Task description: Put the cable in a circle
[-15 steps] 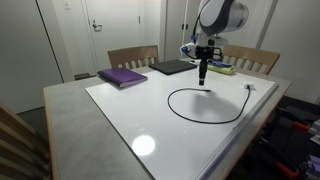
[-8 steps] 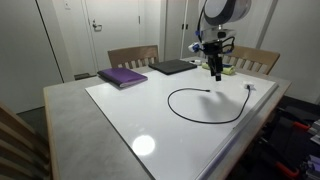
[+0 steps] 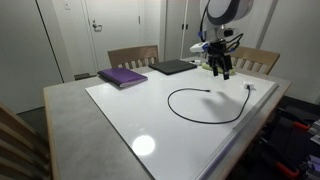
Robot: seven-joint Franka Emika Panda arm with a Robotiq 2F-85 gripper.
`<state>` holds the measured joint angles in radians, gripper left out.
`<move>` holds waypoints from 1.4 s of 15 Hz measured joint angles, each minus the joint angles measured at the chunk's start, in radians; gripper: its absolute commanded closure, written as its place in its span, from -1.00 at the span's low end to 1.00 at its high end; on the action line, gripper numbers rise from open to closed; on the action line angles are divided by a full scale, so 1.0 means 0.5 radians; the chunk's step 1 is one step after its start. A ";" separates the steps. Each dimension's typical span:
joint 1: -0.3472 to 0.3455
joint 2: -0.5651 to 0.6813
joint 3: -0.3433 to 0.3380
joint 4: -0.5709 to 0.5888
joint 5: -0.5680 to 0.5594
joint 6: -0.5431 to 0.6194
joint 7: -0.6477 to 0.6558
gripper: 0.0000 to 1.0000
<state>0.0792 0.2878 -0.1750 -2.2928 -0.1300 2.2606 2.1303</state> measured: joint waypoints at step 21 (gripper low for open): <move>-0.106 0.010 -0.034 -0.060 -0.677 0.005 -1.520 -1.00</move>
<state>0.0261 0.2930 -0.1922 -2.3228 -0.4686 2.2630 1.3704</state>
